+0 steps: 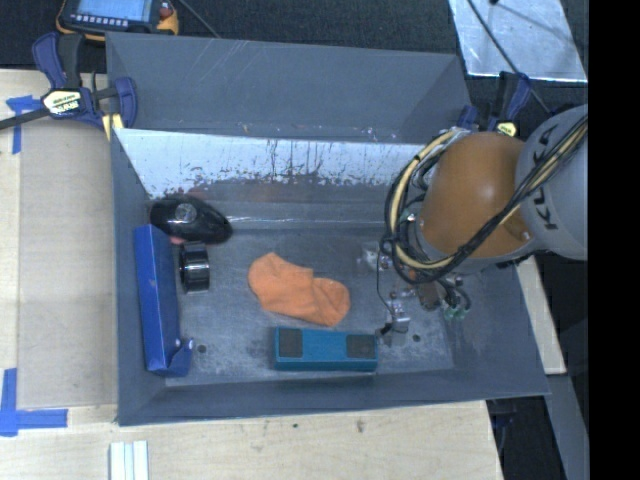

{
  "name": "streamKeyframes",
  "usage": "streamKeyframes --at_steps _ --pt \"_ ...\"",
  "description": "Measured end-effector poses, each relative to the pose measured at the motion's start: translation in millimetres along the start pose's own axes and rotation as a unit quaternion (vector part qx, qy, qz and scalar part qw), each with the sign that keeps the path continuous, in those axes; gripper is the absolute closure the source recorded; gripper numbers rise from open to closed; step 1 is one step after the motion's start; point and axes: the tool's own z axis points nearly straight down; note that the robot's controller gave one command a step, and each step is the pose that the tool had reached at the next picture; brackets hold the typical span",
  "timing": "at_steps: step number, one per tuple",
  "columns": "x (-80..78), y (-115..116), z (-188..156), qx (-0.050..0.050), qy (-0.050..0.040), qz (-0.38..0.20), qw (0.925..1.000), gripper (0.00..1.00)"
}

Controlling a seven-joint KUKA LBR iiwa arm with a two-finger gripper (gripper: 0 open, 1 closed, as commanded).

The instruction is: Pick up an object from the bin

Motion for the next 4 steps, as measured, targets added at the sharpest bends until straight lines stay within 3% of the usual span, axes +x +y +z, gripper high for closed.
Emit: streamKeyframes --at_steps 1,2,3,4 --pt "10.7 27.6 26.0 0.001 0.0017 0.027 0.9996 0.0" --pt "-4.0 47.3 41.0 0.0 0.0026 0.076 0.9971 0.0" --pt "21.6 69.2 50.4 0.0 0.0028 0.129 0.9916 1.0" --pt "21.6 69.2 50.4 0.0 0.0028 0.129 0.9916 1.0"
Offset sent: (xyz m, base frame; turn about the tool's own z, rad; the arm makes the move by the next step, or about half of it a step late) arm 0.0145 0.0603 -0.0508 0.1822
